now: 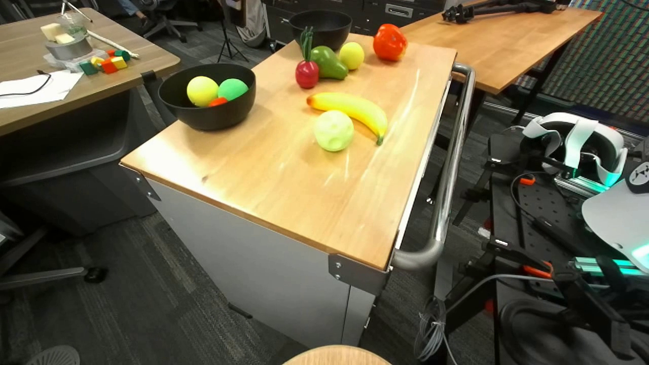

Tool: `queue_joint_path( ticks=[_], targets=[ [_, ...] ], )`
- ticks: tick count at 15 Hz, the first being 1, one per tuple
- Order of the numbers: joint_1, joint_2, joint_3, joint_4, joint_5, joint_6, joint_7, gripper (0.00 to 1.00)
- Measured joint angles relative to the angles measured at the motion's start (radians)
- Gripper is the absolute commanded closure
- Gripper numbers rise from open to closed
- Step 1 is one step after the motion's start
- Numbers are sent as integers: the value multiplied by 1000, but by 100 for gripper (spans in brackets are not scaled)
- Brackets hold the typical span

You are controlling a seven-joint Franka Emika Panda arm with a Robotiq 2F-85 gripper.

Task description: Take the fruits and vegetables out of the bowls and put them on the table

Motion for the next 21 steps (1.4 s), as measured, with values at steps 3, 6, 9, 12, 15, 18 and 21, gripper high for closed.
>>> queue_joint_path(
  ticks=[3,6,9,12,15,18,21],
  targets=[
    [-4,21,-2,6,2,12,0,0],
    [-4,23,-3,-3,2,30,7,0],
    [-2,42,-2,1,2,34,9,0],
    [4,93,-1,30,2,34,17,0],
    [13,187,-5,101,-11,34,51,0],
    [37,280,-22,189,-40,33,87,0],
    [67,350,-45,272,-62,23,114,4]
  ],
)
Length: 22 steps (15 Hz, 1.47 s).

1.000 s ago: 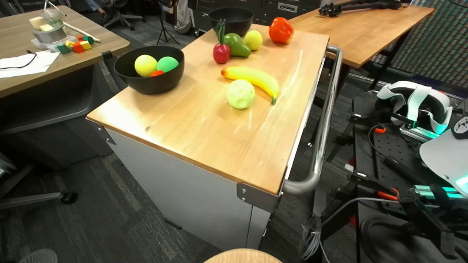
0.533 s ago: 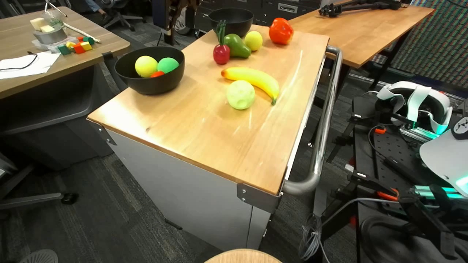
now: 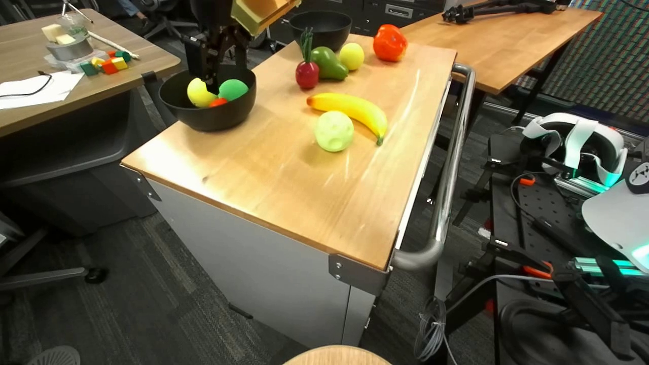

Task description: Take the fruits and vegetables out of the bowls and put them on the table

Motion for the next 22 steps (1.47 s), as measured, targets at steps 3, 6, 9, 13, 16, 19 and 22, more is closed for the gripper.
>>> queue_joint_path(
  ticks=[3,6,9,13,16,19,22],
  targets=[
    [23,53,-25,64,-23,-21,17,11],
    [37,96,-41,108,-33,-43,28,15],
    [45,130,-50,145,-33,-73,33,24],
    [46,157,-51,183,-33,-111,38,60],
    [46,162,-50,199,-27,-133,41,73],
    [42,146,-28,203,15,-137,31,77],
    [32,75,12,181,61,-155,-27,77]
  ],
)
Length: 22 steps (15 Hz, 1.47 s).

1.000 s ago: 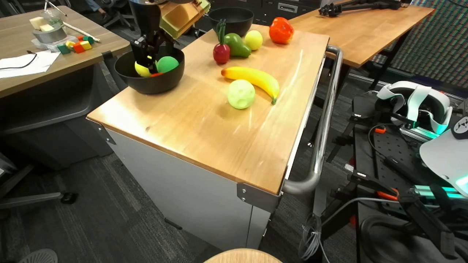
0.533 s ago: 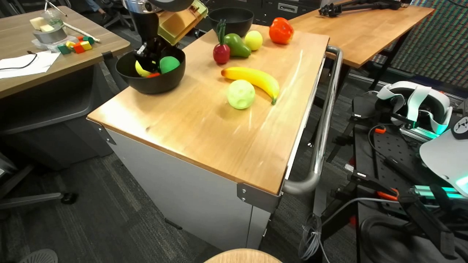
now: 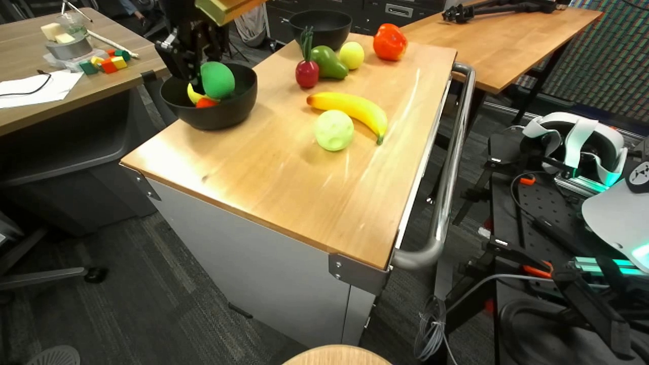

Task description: Take the fruits and vegetables out of the bowls and put them on the table

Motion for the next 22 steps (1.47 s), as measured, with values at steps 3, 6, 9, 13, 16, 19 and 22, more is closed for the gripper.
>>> queue_joint_path(
  ticks=[3,6,9,13,16,19,22],
  targets=[
    [-3,-141,11,-96,2,-22,-45,77],
    [-27,-298,15,-250,28,-40,-82,77],
    [-50,-418,31,-404,78,-40,-156,77],
    [-47,-476,80,-521,84,-40,-214,77],
    [-33,-475,117,-559,81,-33,-236,77],
    [-16,-447,134,-568,41,-14,-239,77],
    [-10,-395,134,-564,11,-14,-239,77]
  ],
)
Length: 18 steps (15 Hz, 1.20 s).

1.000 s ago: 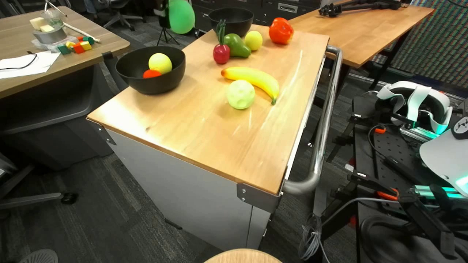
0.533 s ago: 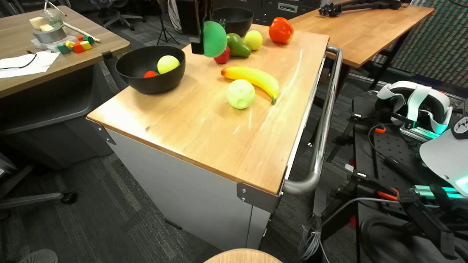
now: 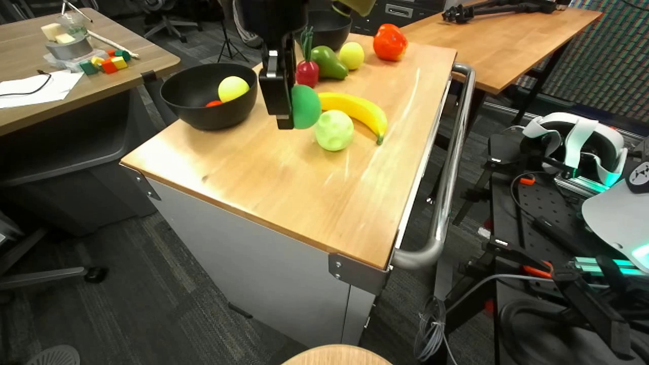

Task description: Take the fruits and vegetables out of the bowls and put them on the table

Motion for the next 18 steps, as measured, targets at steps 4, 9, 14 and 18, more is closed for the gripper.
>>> queue_joint_path(
  ticks=[4,9,14,18],
  targets=[
    [0,80,-3,28,-90,2,0,28],
    [1,126,-6,61,-139,22,0,0],
    [-6,65,2,61,-54,131,-20,0],
    [-53,-4,-5,131,124,137,-26,0]
  ],
)
